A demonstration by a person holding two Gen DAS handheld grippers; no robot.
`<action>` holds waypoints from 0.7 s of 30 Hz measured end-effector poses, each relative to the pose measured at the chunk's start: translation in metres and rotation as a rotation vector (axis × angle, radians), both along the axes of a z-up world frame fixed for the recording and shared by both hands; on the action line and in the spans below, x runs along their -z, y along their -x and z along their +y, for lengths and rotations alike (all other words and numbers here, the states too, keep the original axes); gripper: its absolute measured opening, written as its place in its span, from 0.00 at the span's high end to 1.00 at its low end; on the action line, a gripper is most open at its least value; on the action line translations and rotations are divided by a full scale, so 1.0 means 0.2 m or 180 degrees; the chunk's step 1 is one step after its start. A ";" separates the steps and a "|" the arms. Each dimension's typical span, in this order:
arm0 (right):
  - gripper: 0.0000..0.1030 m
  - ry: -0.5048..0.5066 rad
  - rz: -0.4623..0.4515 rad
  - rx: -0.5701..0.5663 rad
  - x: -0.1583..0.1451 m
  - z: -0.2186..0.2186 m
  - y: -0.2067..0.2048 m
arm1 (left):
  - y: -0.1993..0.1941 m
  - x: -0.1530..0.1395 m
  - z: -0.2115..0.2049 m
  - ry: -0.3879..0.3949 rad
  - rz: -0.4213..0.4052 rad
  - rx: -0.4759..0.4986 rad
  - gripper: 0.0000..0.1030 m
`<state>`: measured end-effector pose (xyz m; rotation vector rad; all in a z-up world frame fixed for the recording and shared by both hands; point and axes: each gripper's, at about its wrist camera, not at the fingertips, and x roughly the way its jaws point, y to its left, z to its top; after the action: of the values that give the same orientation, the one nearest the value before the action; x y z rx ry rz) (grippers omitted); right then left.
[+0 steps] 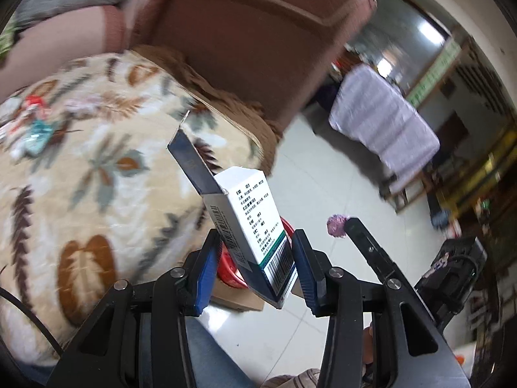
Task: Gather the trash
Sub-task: 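Carry both items to the red wastebasket and open both tools over it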
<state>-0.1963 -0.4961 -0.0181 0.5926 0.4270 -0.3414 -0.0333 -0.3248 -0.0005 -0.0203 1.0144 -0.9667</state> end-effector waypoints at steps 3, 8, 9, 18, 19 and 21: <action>0.74 -0.0071 0.0077 0.0131 0.06 -0.08 0.02 | 0.01 0.10 -0.18 -0.0133 0.0072 0.0225 0.58; 0.74 -0.0236 0.0195 0.0308 0.16 -0.21 0.05 | -0.01 0.23 -0.38 -0.0323 0.0143 0.0387 0.58; 0.74 -0.0264 0.0223 0.0340 0.18 -0.22 0.06 | -0.02 0.25 -0.41 -0.0342 0.0166 0.0419 0.58; 0.72 -0.0555 0.0397 0.0557 0.34 -0.36 0.09 | -0.04 0.52 -0.64 -0.0632 0.0405 0.0576 0.57; 0.72 -0.0592 0.0398 0.0577 0.36 -0.38 0.10 | -0.05 0.55 -0.66 -0.0638 0.0454 0.0583 0.56; 0.70 -0.0662 0.0399 0.0613 0.38 -0.40 0.11 | -0.05 0.58 -0.67 -0.0645 0.0487 0.0580 0.54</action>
<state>-0.2174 -0.5761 -0.0940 0.8210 0.5312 -0.5239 -0.0234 -0.4594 -0.1168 0.1713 1.2684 -1.0347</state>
